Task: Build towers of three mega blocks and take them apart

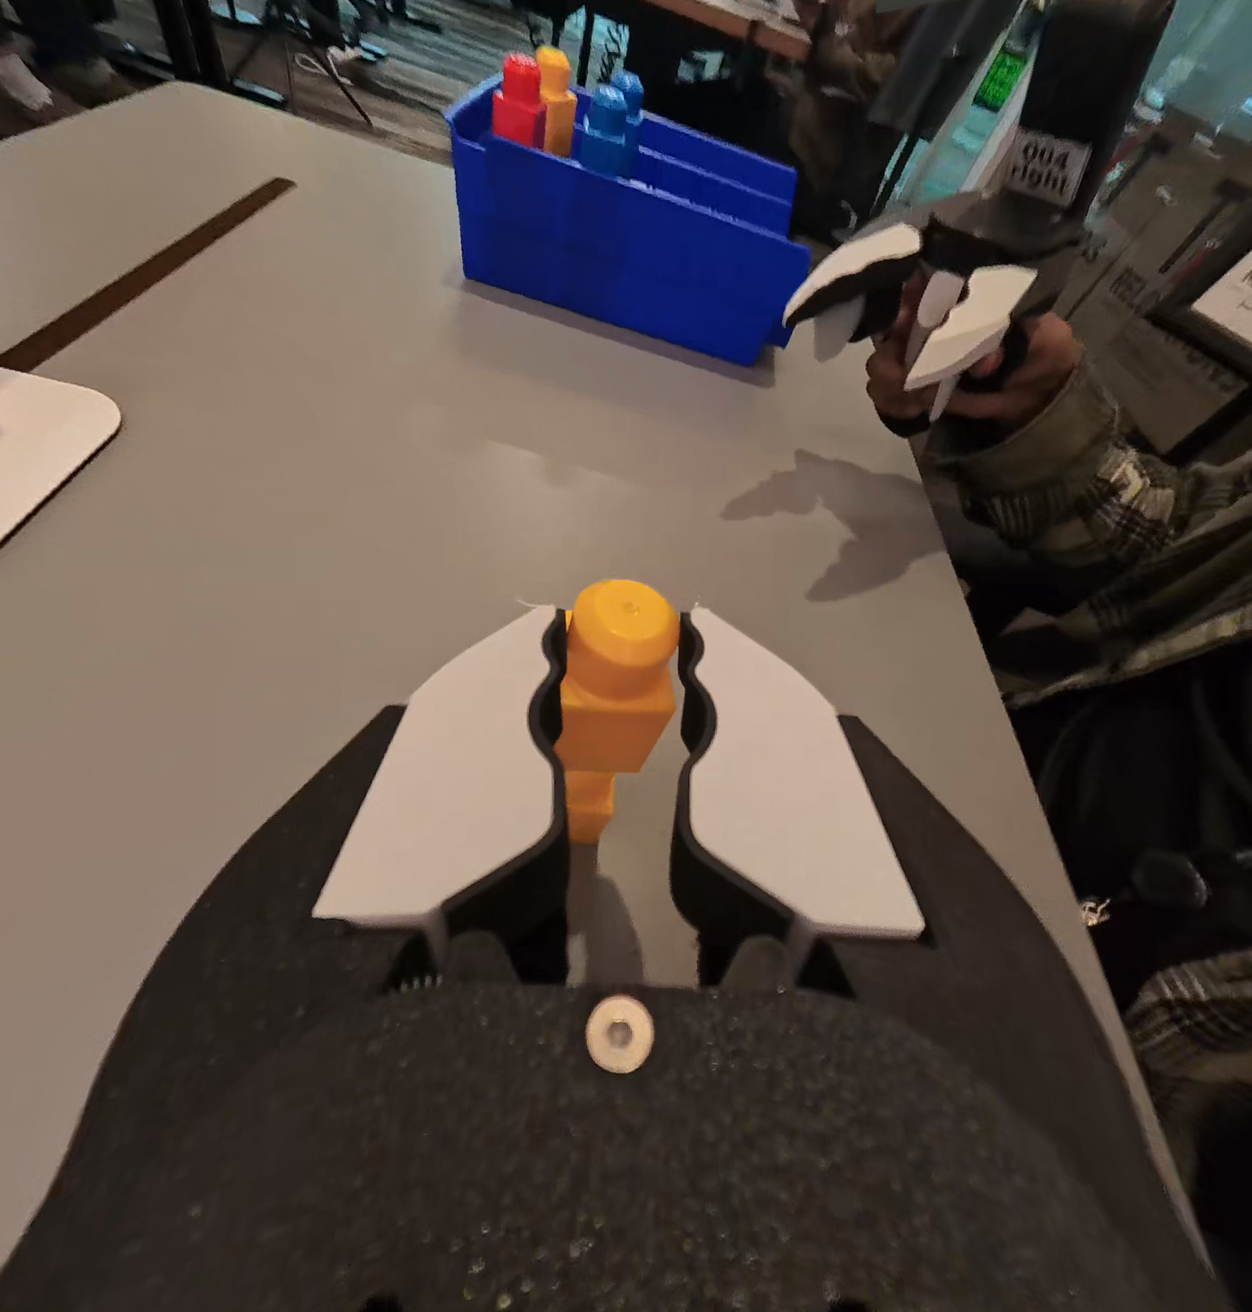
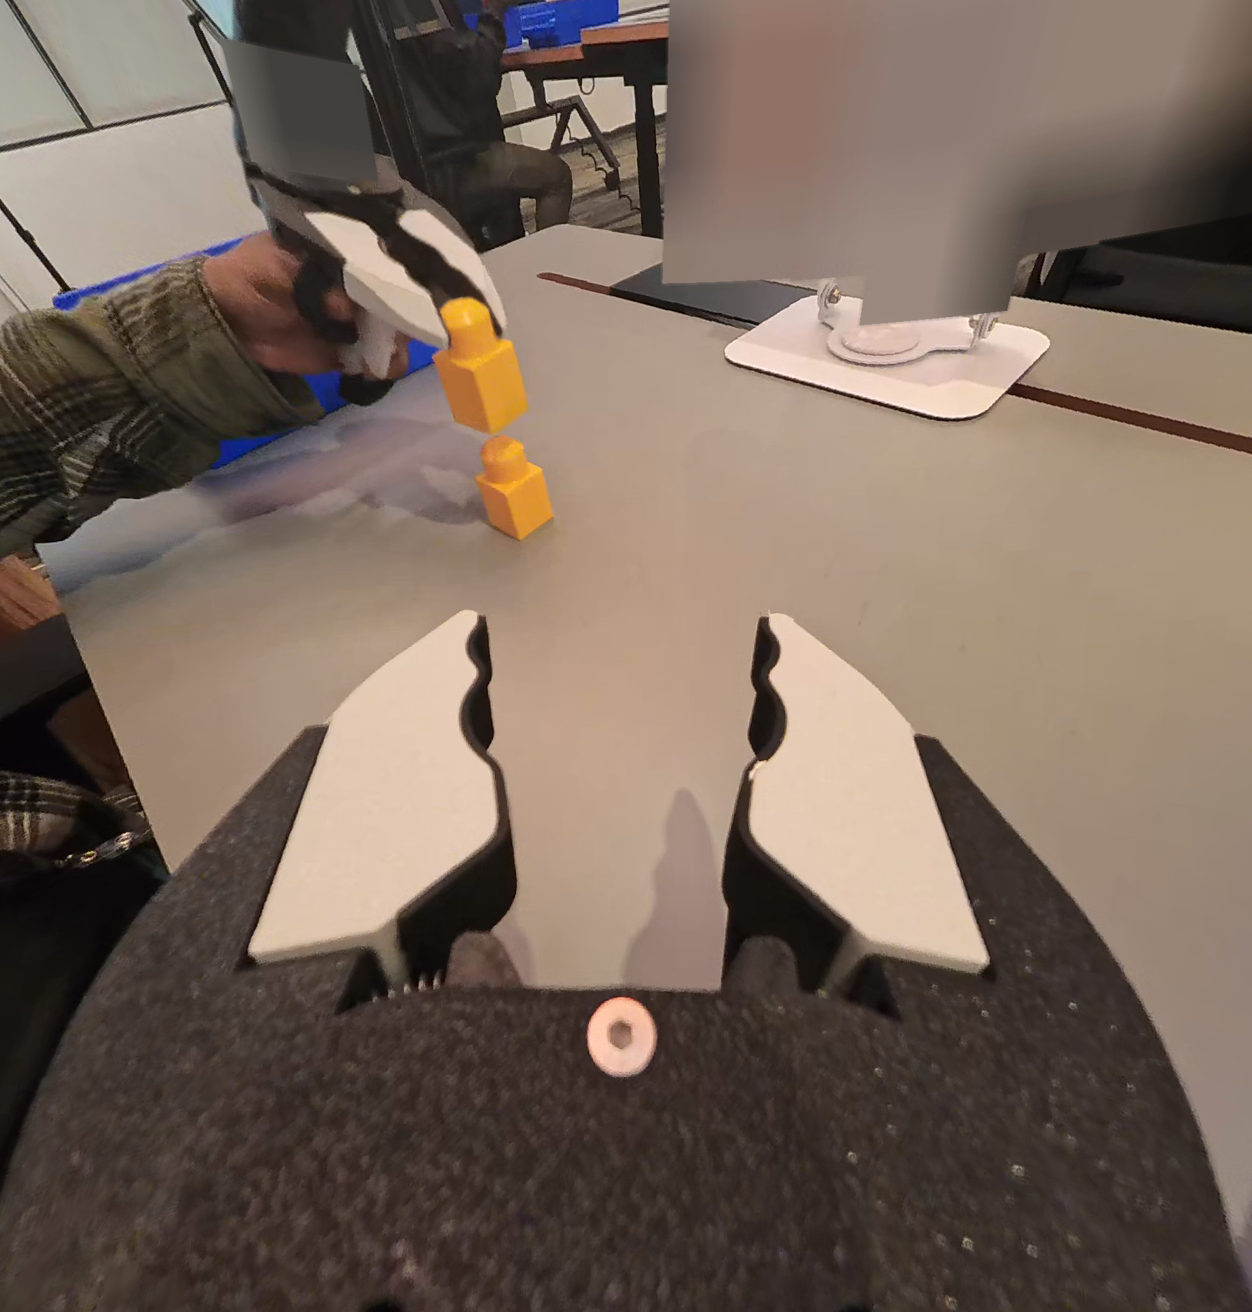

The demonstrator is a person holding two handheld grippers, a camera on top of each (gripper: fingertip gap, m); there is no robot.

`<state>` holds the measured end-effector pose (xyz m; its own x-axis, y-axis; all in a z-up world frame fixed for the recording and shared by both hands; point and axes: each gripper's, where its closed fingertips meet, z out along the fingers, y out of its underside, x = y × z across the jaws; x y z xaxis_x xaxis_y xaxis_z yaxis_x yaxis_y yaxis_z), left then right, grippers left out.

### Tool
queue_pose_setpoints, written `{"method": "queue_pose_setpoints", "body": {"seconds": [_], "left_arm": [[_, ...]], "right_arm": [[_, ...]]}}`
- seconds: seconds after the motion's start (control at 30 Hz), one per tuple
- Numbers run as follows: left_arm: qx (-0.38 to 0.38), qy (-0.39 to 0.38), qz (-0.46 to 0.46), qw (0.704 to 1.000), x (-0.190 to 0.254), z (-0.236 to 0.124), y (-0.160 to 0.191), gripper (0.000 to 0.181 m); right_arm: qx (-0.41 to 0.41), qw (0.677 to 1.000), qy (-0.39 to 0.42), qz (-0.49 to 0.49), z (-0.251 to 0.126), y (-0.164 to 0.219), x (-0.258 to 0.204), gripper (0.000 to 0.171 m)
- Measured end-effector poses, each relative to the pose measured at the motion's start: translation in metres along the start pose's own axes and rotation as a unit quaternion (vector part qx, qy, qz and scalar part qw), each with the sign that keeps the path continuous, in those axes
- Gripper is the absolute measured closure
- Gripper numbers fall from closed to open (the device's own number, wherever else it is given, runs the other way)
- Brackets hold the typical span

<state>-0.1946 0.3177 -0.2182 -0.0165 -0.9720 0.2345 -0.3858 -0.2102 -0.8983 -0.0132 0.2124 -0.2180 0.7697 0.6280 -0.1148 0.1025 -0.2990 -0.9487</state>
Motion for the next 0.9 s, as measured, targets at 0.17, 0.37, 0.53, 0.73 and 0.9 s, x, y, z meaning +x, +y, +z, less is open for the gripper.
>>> {"method": "queue_pose_setpoints", "body": {"seconds": [0.17, 0.37, 0.53, 0.73, 0.9], "left_arm": [[-0.024, 0.026, 0.023, 0.999, 0.004, 0.011, 0.016, 0.152], [-0.016, 0.048, 0.029, 0.998, 0.001, 0.009, 0.021, 0.152], [-0.02, 0.051, 0.024, 0.998, -0.002, 0.009, 0.029, 0.152], [-0.025, 0.045, 0.028, 0.998, -0.004, 0.009, 0.031, 0.152], [-0.003, 0.039, 0.038, 0.998, -0.004, 0.007, 0.035, 0.152]], "right_arm": [[-0.001, 1.0, -0.003, 0.003, 0.002, 0.002, 0.002, 0.101], [-0.005, 1.0, -0.007, 0.002, 0.004, 0.003, 0.001, 0.101], [-0.004, 1.0, -0.005, 0.004, 0.004, 0.003, 0.002, 0.101], [-0.009, 1.0, -0.01, 0.003, 0.007, 0.005, -0.001, 0.101], [-0.005, 1.0, -0.007, 0.003, 0.004, 0.005, 0.0, 0.101]]}}
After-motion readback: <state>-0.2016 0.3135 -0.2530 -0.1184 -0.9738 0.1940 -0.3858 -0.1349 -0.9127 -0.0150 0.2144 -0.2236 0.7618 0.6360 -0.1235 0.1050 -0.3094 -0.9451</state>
